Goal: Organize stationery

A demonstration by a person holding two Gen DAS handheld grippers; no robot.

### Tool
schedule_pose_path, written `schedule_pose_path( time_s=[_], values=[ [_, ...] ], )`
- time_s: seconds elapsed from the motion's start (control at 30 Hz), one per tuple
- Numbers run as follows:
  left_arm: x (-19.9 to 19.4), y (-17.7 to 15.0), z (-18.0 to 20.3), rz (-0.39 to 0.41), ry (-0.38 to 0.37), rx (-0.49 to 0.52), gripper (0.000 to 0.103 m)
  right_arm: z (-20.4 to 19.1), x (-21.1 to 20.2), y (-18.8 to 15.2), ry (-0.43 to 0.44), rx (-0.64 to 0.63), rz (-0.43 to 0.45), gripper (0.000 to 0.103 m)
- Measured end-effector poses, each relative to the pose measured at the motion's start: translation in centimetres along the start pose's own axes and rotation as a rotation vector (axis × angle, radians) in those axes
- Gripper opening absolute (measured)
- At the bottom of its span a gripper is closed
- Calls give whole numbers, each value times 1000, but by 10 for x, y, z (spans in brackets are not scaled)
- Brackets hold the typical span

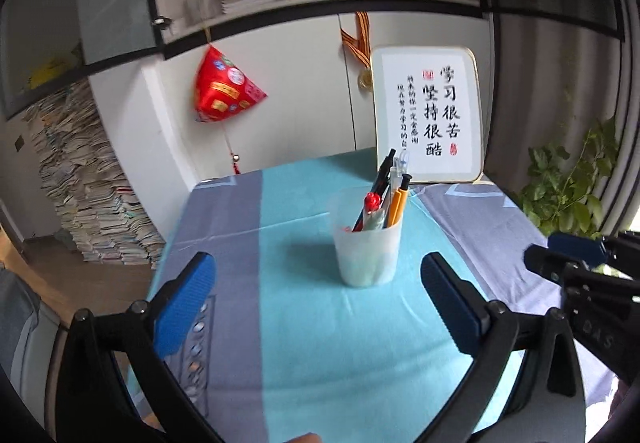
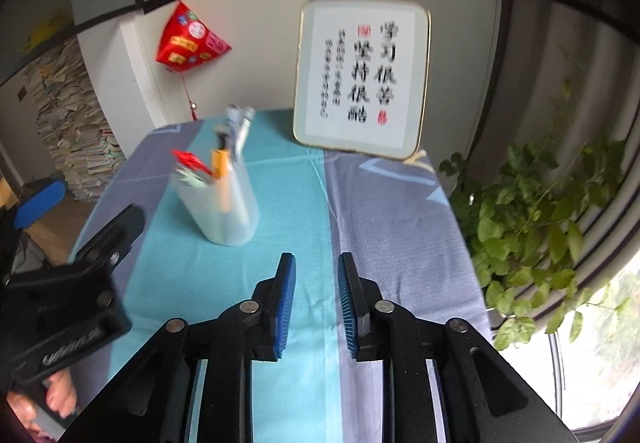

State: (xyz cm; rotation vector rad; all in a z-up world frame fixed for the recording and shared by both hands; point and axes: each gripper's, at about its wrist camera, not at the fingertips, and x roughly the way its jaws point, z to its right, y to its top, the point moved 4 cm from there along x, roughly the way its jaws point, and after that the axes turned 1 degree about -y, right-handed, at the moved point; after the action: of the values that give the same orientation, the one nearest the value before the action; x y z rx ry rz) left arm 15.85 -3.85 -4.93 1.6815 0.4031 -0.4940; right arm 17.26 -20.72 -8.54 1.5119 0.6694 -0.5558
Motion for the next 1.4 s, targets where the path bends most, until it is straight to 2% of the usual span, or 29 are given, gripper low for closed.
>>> schedule_pose_path(
  time_s=[0.07,0.1,0.33,0.63,0.77,0.8,0.97,1.4],
  values=[
    [-22,-4,-5,6,-8,-11,102,-6,-20,0,-3,-5,29,39],
    [-33,-7,-8,11,-6,-19,102,-9,-29,-1,-5,-11,46,39],
    [-91,-18,-21,67,7,-87,102,-29,-93,-19,-10,-44,140,40],
    [-138,-34,-17,90,-10,-115,102,-31,-142,-46,-6,-29,187,41],
    [-151,-34,-16,113,-19,-116,102,-32,-158,-50,-7,-21,221,57],
    [-154,-34,-15,119,-19,-114,102,-32,-162,-50,-10,-21,234,58],
    [-160,-34,-15,132,-24,-114,102,-33,-174,-48,-13,-23,265,59],
    [-161,-35,-15,137,-24,-111,102,-35,-175,-51,-14,-27,260,59]
  ],
)
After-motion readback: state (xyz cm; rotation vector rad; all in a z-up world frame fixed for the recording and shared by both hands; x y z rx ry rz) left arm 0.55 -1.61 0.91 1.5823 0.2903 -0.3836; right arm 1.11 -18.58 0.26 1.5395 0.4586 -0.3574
